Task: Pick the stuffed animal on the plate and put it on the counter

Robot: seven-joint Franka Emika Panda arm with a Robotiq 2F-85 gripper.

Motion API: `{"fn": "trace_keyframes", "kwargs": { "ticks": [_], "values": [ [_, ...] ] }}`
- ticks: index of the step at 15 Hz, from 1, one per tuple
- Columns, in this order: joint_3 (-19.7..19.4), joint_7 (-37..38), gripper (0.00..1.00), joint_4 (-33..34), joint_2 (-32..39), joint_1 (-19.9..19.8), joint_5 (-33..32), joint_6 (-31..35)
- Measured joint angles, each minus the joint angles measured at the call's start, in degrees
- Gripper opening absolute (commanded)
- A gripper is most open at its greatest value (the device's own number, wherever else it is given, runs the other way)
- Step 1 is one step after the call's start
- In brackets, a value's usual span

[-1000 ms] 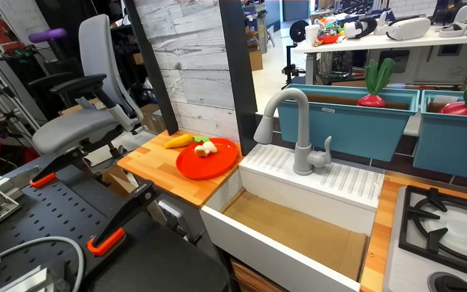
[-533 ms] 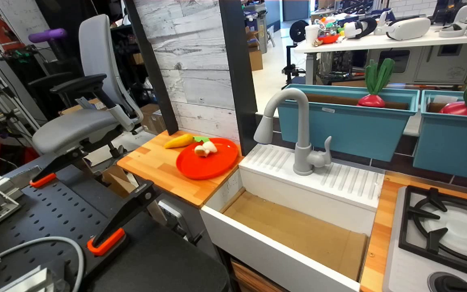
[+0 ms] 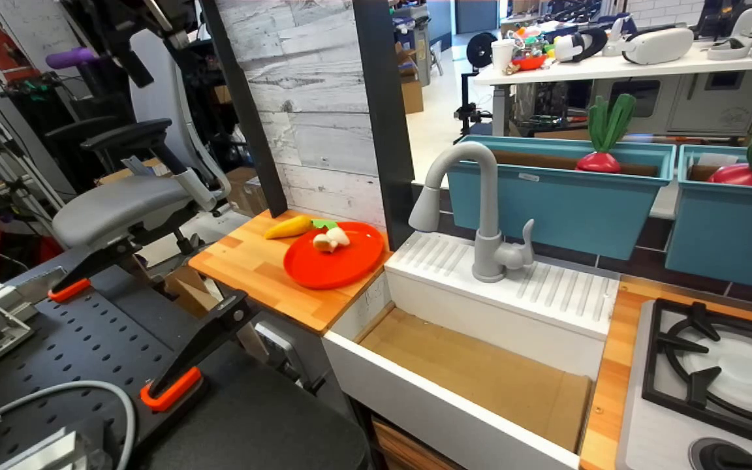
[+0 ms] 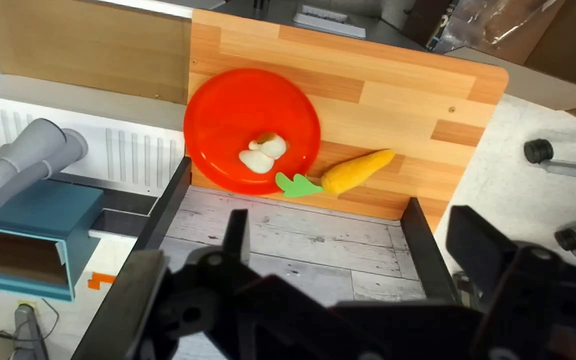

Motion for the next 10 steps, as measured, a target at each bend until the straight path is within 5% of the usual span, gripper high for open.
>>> {"fn": "trace_keyframes", "kwargs": {
  "ticks": [10],
  "values": [
    [-4.9, -5.0, 1.0, 12.8, 28.8, -1.2, 2.1, 12.7]
  ]
}}
